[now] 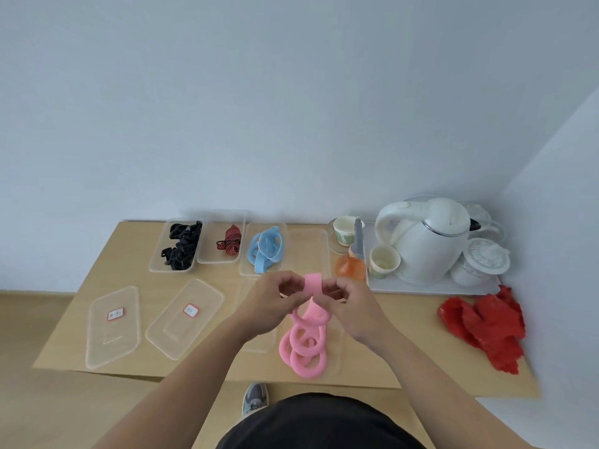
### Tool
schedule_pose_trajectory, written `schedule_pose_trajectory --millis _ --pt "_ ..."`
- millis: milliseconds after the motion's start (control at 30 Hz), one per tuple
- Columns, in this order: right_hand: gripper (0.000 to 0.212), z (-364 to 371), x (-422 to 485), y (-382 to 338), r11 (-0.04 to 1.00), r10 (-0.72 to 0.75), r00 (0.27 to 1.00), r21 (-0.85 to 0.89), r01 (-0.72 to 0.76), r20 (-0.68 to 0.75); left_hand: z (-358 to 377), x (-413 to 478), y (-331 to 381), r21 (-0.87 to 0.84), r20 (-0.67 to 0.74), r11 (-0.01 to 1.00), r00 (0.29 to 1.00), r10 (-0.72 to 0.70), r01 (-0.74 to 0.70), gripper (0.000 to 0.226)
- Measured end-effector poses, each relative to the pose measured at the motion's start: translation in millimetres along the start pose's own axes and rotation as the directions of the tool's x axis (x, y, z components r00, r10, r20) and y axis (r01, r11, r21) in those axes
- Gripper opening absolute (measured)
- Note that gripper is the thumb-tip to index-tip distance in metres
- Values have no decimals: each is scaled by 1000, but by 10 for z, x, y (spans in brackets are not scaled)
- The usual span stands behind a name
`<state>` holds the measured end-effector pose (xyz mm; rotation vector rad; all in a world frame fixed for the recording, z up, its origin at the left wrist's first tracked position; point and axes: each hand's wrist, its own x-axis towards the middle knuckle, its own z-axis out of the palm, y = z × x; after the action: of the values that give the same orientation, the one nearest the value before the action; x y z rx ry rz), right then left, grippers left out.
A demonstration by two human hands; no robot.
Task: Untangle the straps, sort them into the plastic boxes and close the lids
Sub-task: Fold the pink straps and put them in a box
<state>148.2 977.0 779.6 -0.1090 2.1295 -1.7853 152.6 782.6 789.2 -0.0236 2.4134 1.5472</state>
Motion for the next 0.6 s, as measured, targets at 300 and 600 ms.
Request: schedule_pose_trajectory --millis 300,600 --pt "5 -58 -29 -239 981 -127 991 -150 120 -37 -287 -79 291 104 -6 974 979 205 -203 10" --pt "7 -13 -96 -576 976 -204 976 56 209 -80 -407 -188 595 -104 -78 980 983 165 -172 13"
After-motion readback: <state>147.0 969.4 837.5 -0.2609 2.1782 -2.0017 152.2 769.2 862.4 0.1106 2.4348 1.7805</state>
